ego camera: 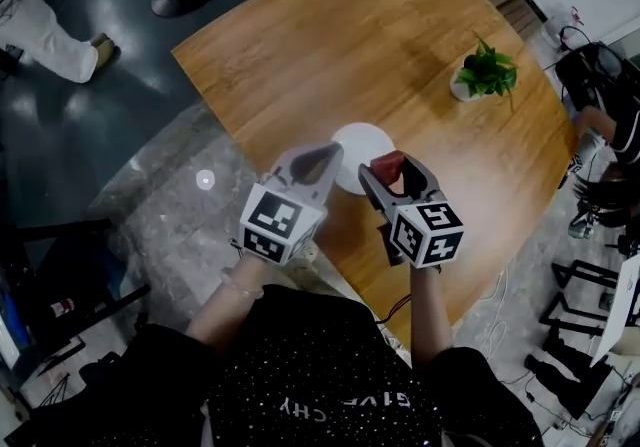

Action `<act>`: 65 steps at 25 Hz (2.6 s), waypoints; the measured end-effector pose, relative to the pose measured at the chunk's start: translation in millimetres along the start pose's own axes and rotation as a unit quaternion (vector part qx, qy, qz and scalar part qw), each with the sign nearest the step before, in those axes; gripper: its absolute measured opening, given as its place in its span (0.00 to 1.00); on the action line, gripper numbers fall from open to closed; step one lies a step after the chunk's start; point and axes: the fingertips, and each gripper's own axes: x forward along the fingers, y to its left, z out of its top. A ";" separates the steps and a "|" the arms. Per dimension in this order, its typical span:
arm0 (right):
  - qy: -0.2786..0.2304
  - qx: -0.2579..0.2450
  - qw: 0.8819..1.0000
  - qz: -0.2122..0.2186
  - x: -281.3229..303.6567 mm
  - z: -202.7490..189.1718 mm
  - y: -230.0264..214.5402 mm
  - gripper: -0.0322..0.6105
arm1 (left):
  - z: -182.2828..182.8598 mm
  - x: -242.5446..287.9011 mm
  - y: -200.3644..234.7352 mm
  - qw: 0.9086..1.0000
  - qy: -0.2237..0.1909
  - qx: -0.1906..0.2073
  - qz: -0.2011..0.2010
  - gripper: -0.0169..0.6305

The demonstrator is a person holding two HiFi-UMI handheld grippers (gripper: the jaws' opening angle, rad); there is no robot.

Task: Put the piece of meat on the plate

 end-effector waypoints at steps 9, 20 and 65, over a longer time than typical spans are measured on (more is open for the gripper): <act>0.122 0.000 0.992 0.024 52.6 -39.5 -9.4 0.54 | -9.4 8.6 15.8 1.000 0.015 -0.011 0.014 0.04; 0.228 -0.064 0.972 -0.006 76.7 -67.3 -24.2 0.54 | -24.8 11.0 26.8 0.998 0.045 -0.031 0.025 0.04; -0.197 -0.024 0.963 -0.181 -80.4 18.2 10.1 0.06 | 16.1 -3.5 -40.2 0.999 -0.043 0.023 -0.011 0.04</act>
